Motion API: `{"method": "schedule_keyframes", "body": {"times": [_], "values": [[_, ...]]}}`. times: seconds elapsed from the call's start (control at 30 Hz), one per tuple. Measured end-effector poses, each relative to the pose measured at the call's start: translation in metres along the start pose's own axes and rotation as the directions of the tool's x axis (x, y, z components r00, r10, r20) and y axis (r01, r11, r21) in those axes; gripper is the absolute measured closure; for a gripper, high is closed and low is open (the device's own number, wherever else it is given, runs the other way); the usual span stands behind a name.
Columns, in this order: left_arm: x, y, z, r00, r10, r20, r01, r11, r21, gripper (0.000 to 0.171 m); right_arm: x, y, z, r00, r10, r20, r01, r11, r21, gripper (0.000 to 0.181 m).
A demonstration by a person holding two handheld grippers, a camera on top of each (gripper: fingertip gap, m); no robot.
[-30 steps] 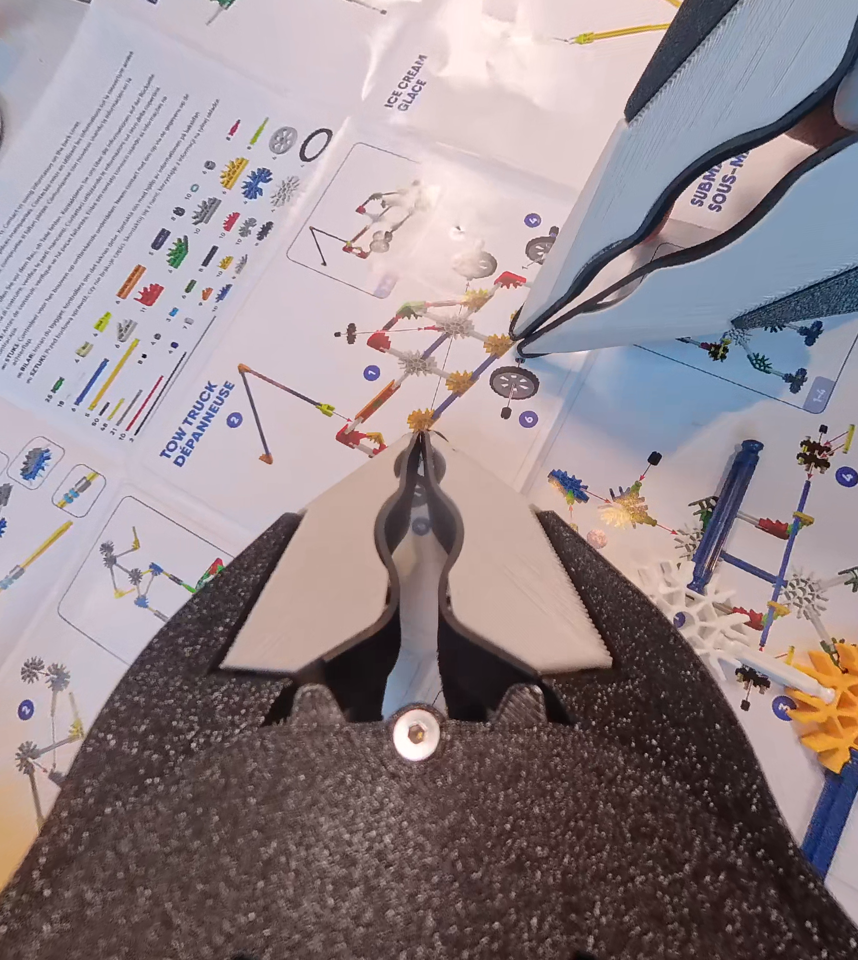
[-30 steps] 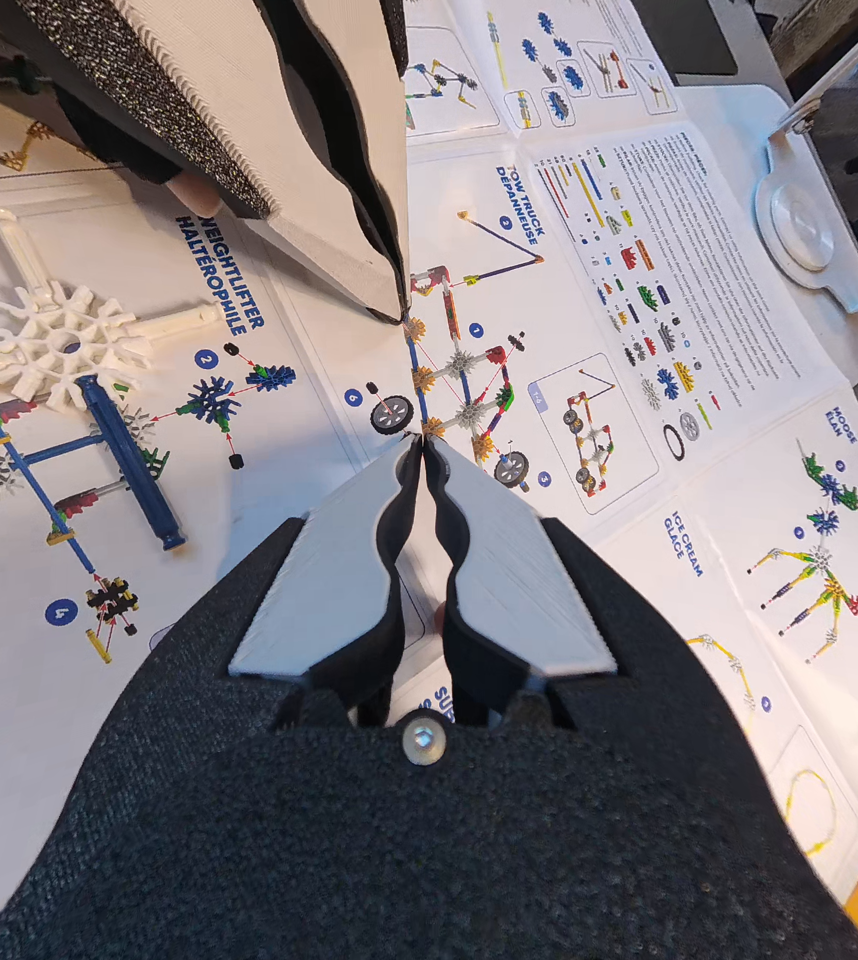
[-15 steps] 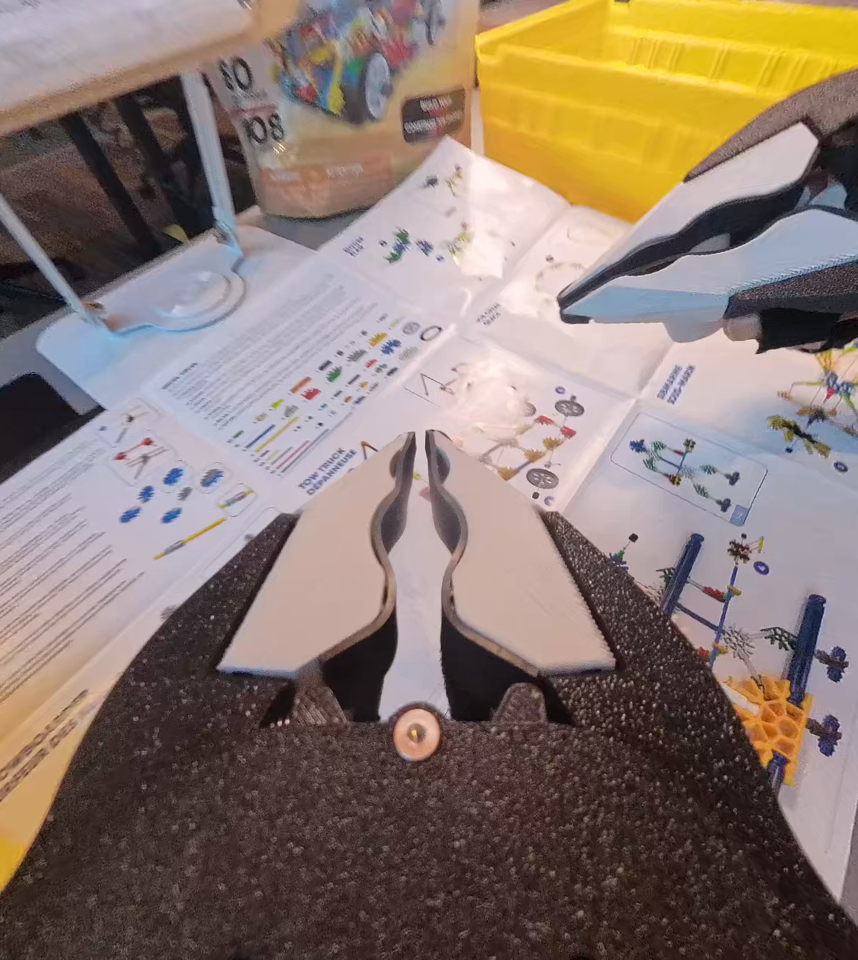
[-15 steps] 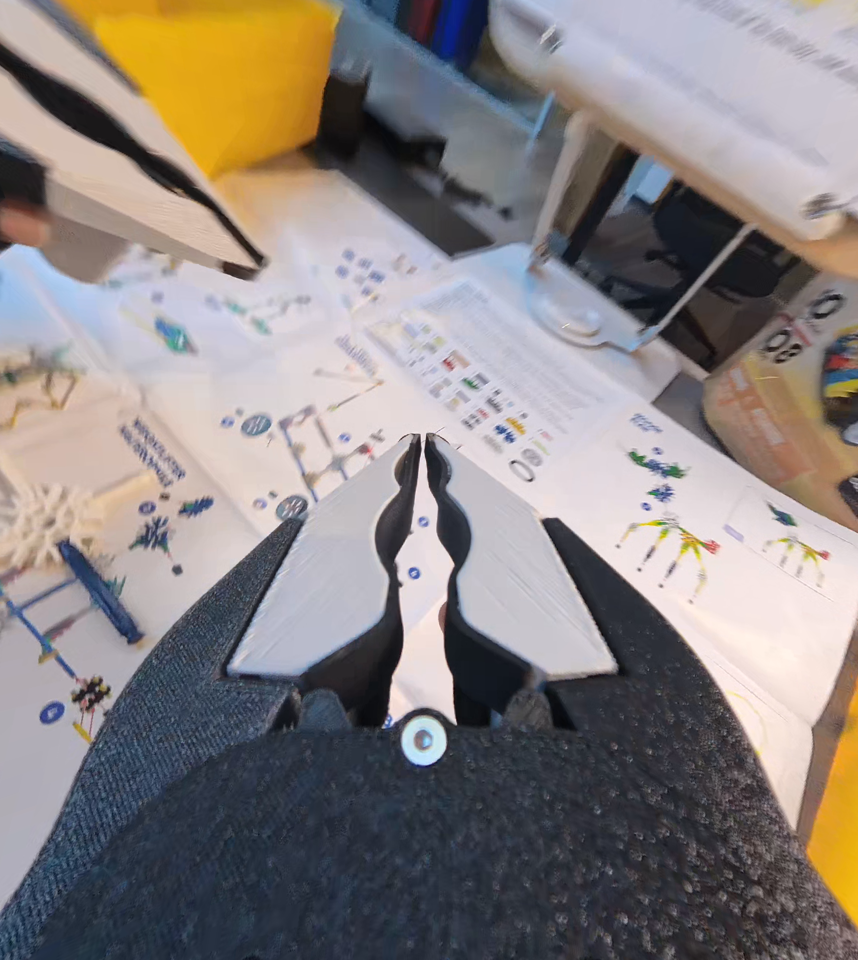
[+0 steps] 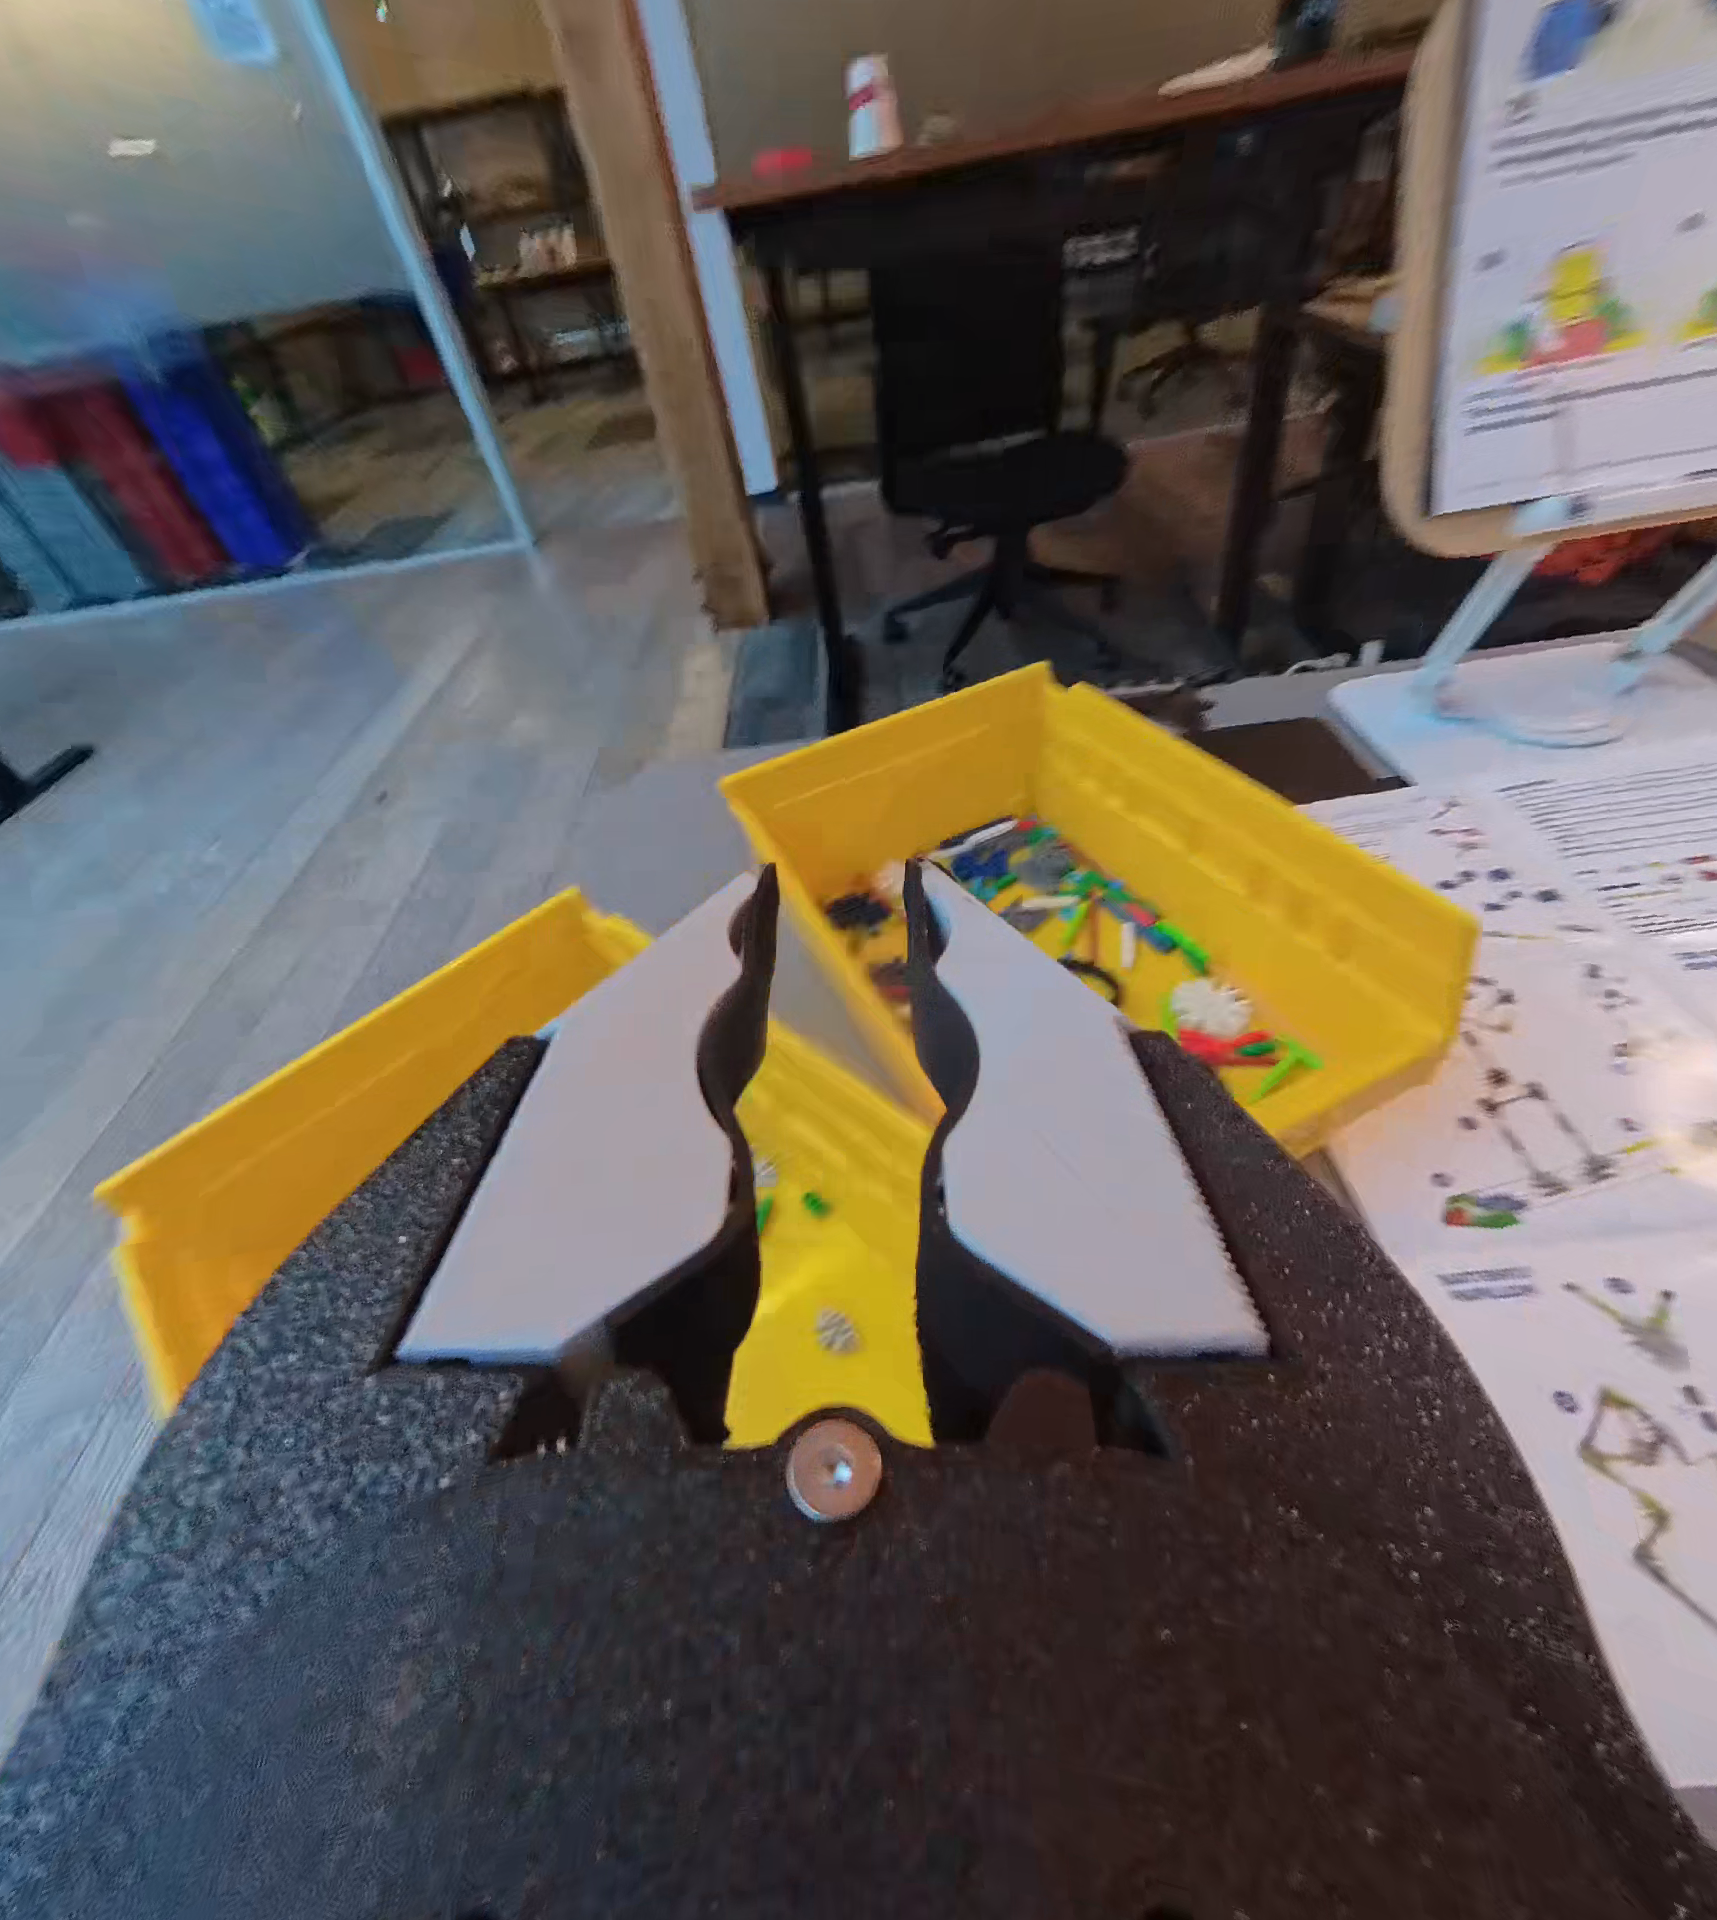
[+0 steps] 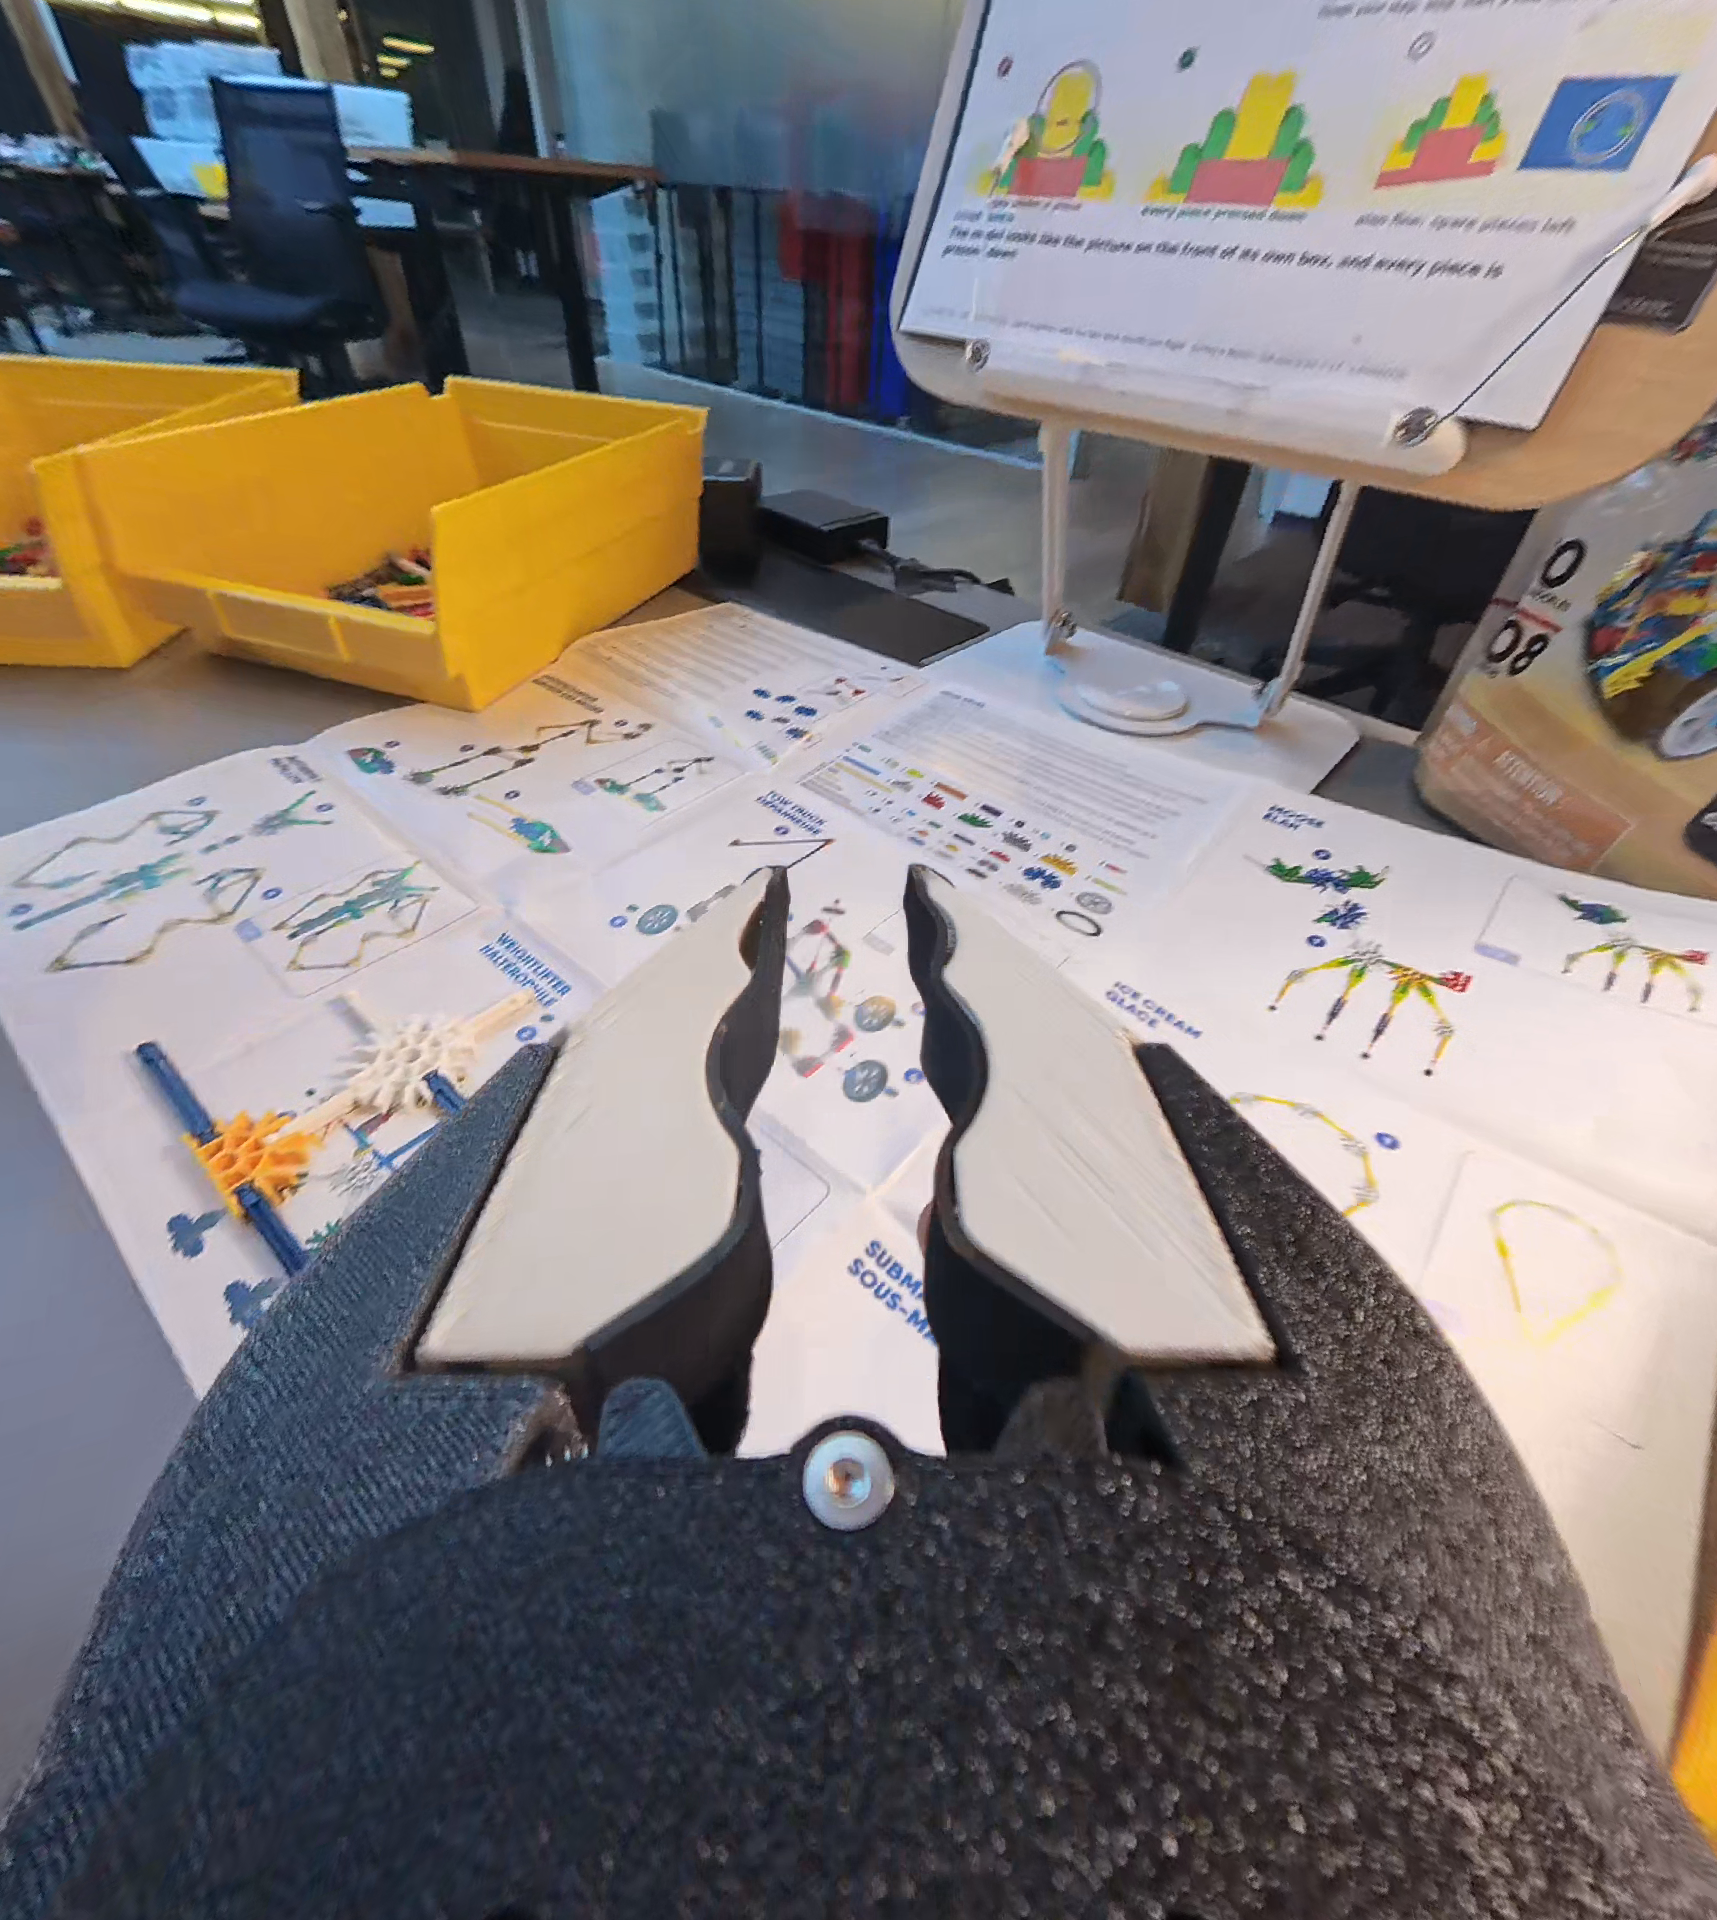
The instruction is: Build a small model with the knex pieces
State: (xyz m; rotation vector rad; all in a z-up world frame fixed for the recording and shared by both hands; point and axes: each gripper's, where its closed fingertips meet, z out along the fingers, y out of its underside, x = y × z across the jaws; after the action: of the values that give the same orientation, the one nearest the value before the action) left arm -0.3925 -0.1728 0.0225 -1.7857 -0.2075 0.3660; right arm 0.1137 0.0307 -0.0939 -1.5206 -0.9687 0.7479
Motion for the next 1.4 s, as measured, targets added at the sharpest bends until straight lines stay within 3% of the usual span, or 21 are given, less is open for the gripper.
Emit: {"method": "schedule_keyframes", "body": {"times": [0.07, 0.17, 0.3, 0.43, 0.53, 0.67, 0.73, 0.97, 1.27, 1.4], "values": [[-0.05, 0.023, 0.004, 0.998, -0.02, 0.059, 0.028, 0.992, -0.126, 0.149, -0.004, 0.004, 0.003, 1.0, -0.002, 0.022, 0.003, 1.0, -0.015, 0.16], [-0.105, 0.073, 0.02, 0.994, 0.025, 0.104, 0.015, 0.932, -0.363, 0.15, -0.009, 0.001, 0.005, 0.999, -0.025, 0.035, 0.025, 1.0, -0.002, 0.161], [-0.146, 0.134, 0.044, 0.991, 0.11, 0.075, -0.039, 0.777, -0.629, 0.153, -0.012, 0.006, 0.005, 0.997, -0.062, 0.037, 0.063, 0.998, -0.011, 0.161], [-0.176, 0.165, 0.066, 0.965, 0.263, 0.026, -0.142, 0.597, -0.79, 0.153, -0.008, 0.008, 0.005, 0.998, -0.06, 0.021, 0.06, 0.998, -0.004, 0.162], [-0.199, 0.188, 0.077, 0.9, 0.427, -0.089, -0.268, 0.38, -0.885, 0.152, -0.005, 0.011, 0.004, 0.998, -0.062, 0.01, 0.062, 0.998, -0.005, 0.163], [-0.219, 0.22, 0.074, 0.757, 0.547, -0.357, -0.42, -0.011, -0.907, 0.146, -0.001, 0.019, 0.004, 0.997, -0.078, -0.007, 0.078, 0.997, -0.026, 0.164], [-0.219, 0.232, 0.075, 0.734, 0.521, -0.436, -0.455, -0.099, -0.885, 0.145, 0.0, 0.022, 0.005, 0.997, -0.077, -0.013, 0.076, 0.996, -0.035, 0.164], [-0.215, 0.245, 0.068, 0.804, 0.35, -0.48, -0.456, -0.154, -0.876, 0.155, 0.002, 0.032, 0.012, 0.999, -0.033, 0.004, 0.033, 0.998, -0.058, 0.164], [-0.213, 0.248, 0.068, 0.817, 0.242, -0.524, -0.502, -0.15, -0.852, 0.157, 0.001, 0.041, 0.016, 0.999, -0.042, 0.011, 0.043, 0.995, -0.095, 0.164], [-0.209, 0.245, 0.071, 0.814, 0.249, -0.525, -0.52, -0.09, -0.849, 0.171, 0.0, 0.04, 0.015, 0.998, -0.057, 0.012, 0.058, 0.994, -0.095, 0.164]]}}
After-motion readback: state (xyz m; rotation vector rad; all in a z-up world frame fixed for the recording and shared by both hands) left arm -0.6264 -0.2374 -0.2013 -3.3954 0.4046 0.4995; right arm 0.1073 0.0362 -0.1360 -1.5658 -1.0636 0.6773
